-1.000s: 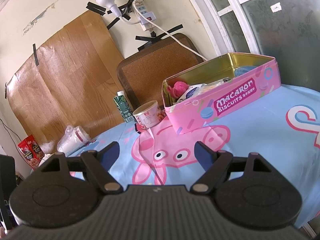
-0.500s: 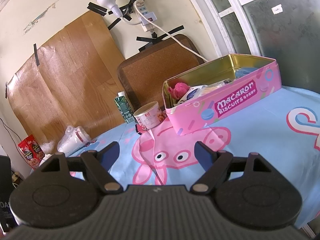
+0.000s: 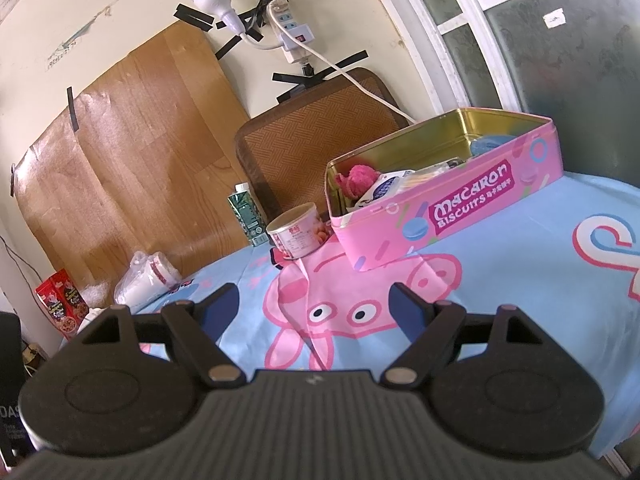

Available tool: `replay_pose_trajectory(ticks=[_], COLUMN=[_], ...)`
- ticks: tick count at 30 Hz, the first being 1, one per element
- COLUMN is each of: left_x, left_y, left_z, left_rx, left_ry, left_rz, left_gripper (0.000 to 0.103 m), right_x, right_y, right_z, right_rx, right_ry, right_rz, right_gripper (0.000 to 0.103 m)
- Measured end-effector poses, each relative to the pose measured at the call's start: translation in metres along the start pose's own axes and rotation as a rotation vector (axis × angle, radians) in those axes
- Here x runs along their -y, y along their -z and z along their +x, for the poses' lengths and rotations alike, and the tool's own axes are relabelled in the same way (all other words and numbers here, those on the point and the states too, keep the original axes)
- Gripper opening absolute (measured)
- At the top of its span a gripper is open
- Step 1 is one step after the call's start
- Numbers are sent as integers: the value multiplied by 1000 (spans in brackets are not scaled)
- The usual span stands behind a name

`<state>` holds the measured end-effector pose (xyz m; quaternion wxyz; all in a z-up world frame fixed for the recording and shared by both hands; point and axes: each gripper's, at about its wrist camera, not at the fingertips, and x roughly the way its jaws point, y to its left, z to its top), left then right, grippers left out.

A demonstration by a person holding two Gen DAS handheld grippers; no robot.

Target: Organize soft objects

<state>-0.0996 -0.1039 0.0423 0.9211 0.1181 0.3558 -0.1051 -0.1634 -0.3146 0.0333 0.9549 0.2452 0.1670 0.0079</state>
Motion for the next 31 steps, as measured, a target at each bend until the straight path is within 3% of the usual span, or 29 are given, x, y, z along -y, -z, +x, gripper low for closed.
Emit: replay_pose_trajectory(ticks=[24,31], left_x=[-11,-19], left_y=[3,2], left_z=[0,-6], left_rx=[-2,48], left_ry=[31,78], left_rz=[-35,-71], left_gripper=[103,103], right_x=[-5,-9], right_y=[4,6], right_z=[8,9], right_rx=[-20,-14], right_ry=[2,10], right_rz=[-24,-58], right_gripper=[84,84])
